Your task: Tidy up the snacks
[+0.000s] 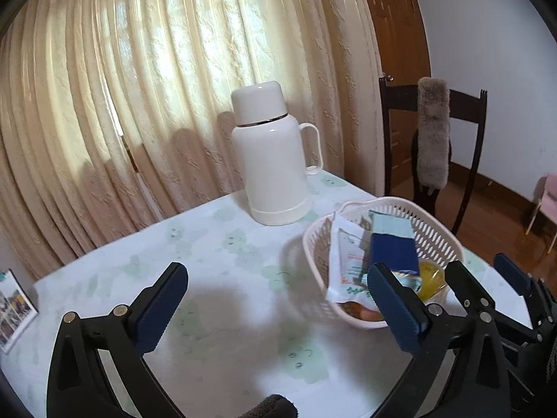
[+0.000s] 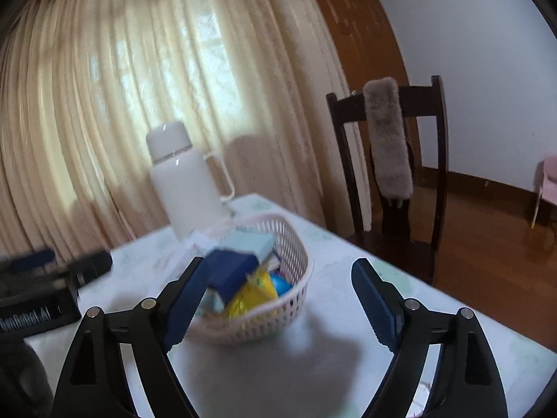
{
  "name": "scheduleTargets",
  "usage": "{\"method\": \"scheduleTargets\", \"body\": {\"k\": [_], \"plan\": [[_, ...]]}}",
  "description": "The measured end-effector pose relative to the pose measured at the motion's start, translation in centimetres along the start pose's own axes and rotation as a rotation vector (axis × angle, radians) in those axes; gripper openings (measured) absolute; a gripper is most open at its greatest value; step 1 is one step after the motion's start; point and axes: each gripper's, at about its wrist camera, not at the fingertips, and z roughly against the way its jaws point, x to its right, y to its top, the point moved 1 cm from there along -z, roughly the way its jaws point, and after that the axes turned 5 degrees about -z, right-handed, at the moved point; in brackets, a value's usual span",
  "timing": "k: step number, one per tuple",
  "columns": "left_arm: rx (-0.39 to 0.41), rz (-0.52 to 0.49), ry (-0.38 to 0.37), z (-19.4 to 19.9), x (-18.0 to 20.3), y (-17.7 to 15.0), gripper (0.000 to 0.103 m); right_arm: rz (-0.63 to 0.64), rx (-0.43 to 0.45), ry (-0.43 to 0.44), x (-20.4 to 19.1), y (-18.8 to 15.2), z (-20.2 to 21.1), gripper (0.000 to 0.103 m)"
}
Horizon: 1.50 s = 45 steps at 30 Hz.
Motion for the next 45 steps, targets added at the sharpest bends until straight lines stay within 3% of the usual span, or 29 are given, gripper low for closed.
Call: {"method": "scheduleTargets", "body": {"k": [15,21,45], "plan": [[-0.015,-0.053,0.087,-0.2,-0.6,-0.5,0.103,0.108,-0.094,0.026,-1.8,-1.7,-0.9,0.085],[-0.026,-0.102,0.166,-0.8,-0.4,-0.8,0.103,0.11,-0.114,0.026,-1.7,-1.7,-1.1,0.085],[-0.076,-0.191,0.19,-2.4,0.4,-1.9,0.103,0.155,-0.101,0.029,-2.3,-1.7,-1.0,0.085]]}}
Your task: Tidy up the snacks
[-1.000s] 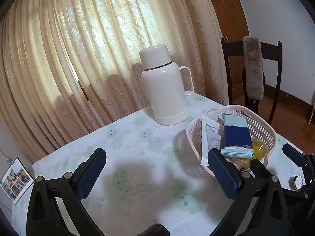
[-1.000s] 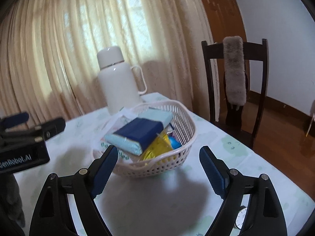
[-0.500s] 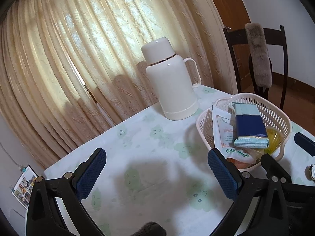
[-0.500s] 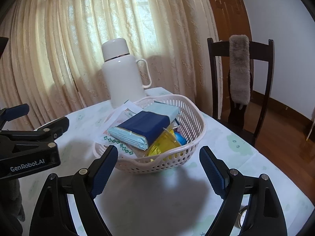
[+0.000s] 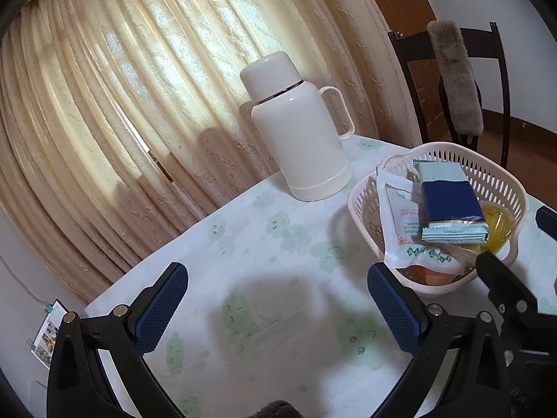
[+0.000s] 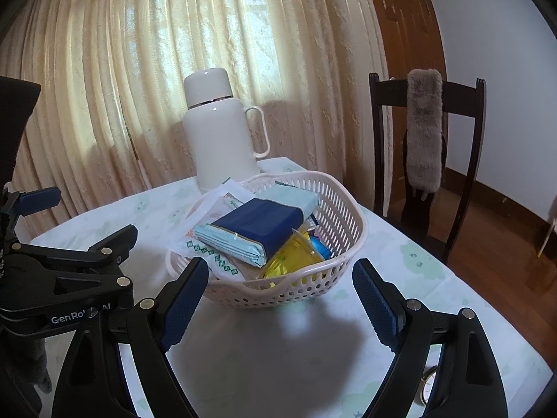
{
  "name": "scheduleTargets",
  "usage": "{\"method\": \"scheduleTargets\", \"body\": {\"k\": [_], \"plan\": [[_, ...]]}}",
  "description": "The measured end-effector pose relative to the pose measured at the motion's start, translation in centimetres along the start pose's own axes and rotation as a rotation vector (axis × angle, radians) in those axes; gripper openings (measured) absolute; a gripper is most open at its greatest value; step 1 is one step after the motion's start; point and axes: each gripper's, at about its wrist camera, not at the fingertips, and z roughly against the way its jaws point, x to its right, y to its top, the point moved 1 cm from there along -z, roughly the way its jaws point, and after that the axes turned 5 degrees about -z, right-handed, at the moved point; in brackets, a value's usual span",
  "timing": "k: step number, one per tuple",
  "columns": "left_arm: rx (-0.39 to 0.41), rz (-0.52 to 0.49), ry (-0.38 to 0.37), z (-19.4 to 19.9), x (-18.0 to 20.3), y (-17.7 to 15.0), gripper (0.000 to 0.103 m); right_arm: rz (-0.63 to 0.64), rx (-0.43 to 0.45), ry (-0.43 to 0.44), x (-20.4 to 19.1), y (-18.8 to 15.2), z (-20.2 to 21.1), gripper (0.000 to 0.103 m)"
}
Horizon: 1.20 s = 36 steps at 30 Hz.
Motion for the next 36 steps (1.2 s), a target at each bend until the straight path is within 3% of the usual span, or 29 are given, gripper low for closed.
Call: {"method": "scheduleTargets", "body": {"k": [36], "plan": [[-0.023,-0.03,0.017,-0.68,0.32,-0.44,0.103,0.01,0.009,-0.015,-0.15,0.24,-0.14,0.085]]}}
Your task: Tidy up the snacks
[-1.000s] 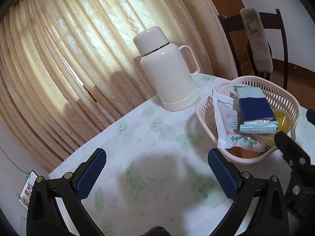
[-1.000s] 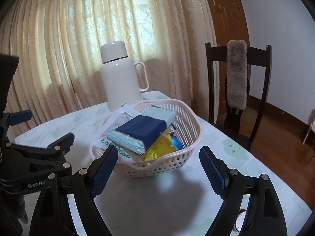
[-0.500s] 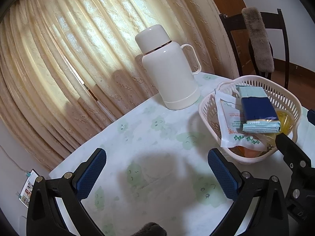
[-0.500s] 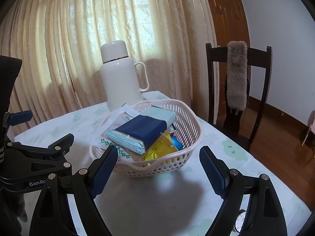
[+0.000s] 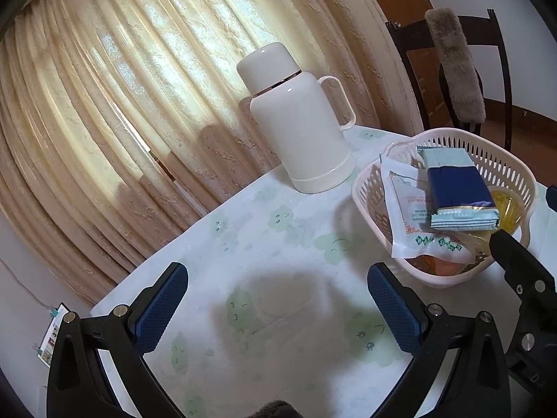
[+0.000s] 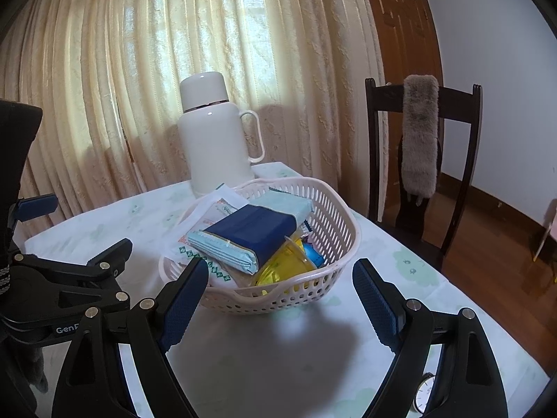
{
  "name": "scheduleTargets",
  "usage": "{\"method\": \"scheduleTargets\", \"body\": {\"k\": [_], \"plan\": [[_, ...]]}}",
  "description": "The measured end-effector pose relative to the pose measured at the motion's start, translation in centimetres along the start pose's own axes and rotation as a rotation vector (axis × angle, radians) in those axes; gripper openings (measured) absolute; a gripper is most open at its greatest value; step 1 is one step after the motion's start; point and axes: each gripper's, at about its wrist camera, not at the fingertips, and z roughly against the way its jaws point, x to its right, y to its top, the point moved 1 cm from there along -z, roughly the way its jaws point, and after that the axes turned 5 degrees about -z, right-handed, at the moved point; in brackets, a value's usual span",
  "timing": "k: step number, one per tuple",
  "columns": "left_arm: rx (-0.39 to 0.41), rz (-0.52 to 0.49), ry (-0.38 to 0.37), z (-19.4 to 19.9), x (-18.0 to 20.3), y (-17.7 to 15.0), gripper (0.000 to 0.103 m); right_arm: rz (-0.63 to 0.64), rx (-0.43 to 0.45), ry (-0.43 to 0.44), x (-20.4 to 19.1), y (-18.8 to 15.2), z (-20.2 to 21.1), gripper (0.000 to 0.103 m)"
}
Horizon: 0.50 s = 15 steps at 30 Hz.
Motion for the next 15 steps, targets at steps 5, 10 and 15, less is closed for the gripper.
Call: {"method": "scheduleTargets", "body": {"k": [5,10,15], "plan": [[0.008,0.0,0.01,-0.03,-0.15,-0.07,0.103,0.0,0.001,-0.001,-0.07,0.02,-0.01,0.085],[0.007,0.007,0.016,-0.08,-0.33,-0.18,0.103,0.0,0.0,0.0,-0.08,0.02,-0.02,0.085],[0.009,0.005,0.015,-0.12,-0.3,-0.16,0.103,-0.002,-0.002,-0.001,-0.12,-0.01,-0.01,0.085]]}}
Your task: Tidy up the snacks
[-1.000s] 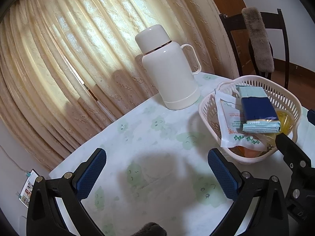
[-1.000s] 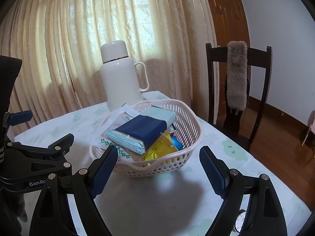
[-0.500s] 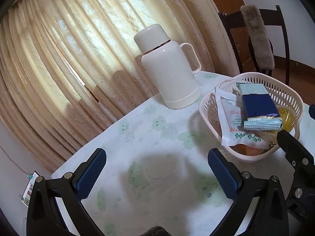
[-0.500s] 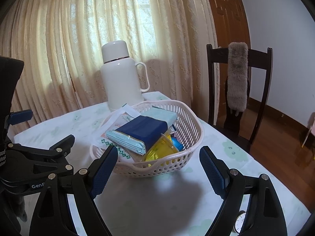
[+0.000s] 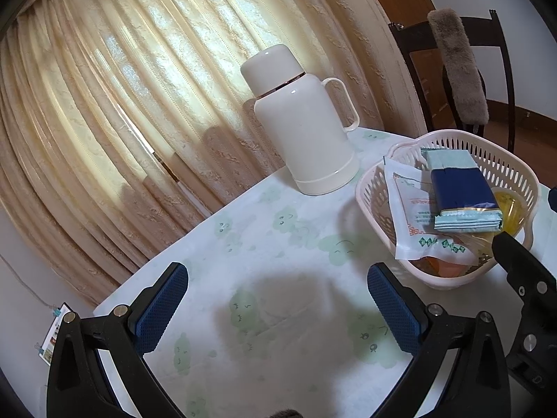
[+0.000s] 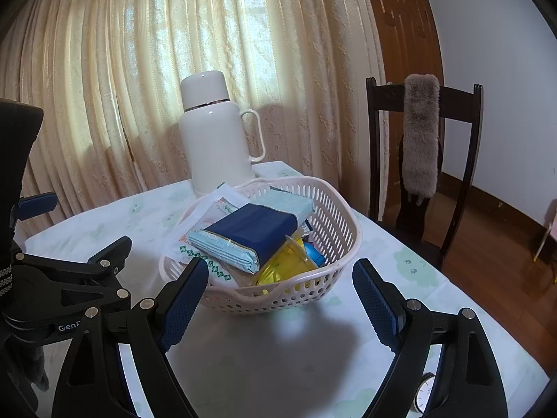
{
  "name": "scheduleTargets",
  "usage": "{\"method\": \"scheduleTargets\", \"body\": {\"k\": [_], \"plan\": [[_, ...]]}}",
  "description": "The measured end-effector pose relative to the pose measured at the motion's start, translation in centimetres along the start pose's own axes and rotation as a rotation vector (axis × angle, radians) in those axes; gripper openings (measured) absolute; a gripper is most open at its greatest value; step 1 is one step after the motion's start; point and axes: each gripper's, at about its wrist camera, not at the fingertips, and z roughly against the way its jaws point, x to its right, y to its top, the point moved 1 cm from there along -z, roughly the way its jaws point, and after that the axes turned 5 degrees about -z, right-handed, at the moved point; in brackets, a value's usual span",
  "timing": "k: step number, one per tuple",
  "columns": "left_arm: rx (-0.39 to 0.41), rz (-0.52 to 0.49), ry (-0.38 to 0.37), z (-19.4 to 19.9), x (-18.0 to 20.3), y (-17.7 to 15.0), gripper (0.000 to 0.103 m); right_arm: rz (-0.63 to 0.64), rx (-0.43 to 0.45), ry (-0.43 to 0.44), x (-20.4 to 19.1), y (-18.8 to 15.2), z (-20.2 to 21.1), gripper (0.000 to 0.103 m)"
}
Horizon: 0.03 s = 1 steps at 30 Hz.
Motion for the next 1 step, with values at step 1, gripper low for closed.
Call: {"method": "scheduleTargets", "body": {"k": [1], "plan": [[0.001,-0.002,0.0,0.03,0.09,0.04,0.103,0.001,0.001,0.0,-0.01,0.0,0.01,0.085]]}}
